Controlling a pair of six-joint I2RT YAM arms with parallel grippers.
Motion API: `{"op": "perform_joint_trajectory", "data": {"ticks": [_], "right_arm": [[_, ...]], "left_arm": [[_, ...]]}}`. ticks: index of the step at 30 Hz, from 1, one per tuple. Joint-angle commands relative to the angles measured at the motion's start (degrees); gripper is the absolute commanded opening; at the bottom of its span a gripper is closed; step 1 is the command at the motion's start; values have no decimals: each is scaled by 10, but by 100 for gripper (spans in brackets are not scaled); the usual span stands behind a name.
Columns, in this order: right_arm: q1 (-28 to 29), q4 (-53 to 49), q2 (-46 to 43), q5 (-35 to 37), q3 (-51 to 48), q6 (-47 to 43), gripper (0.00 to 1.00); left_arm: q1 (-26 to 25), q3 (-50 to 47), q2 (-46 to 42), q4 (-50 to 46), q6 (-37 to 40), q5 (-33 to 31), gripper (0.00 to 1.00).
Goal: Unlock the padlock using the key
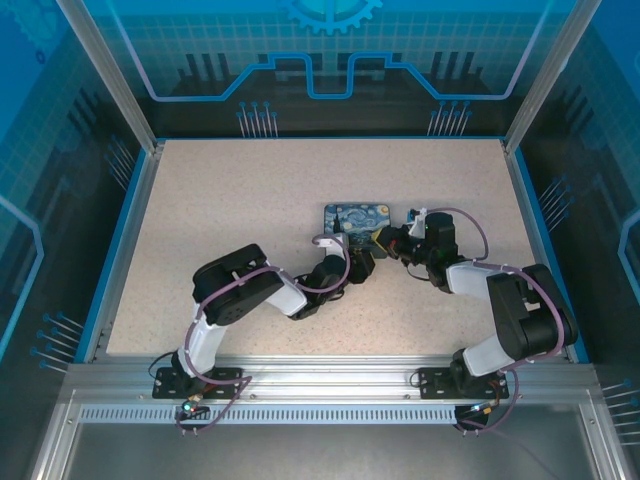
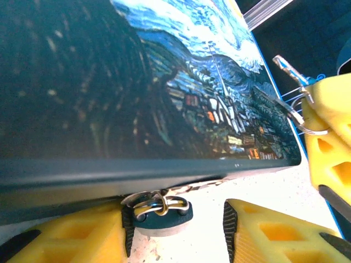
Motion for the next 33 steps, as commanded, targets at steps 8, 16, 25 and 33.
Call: {"op": "perform_joint_trajectory", "data": {"ticks": [8,16,25,33], "right_arm": [[-7,12,11,3,10,4,0],[-7,11,13,2,10,5,0],[-7,12,16,3,11,7,0],[-7,15,18,3,8,6,0]], "left_arm": [[-9,-12,16,51,-44,-1,46],[-9,10,23,-8,-41,-10,42],[-18,24,29,2,-18,-5,40],[-21,7,50,77,-80,-45,45]]}}
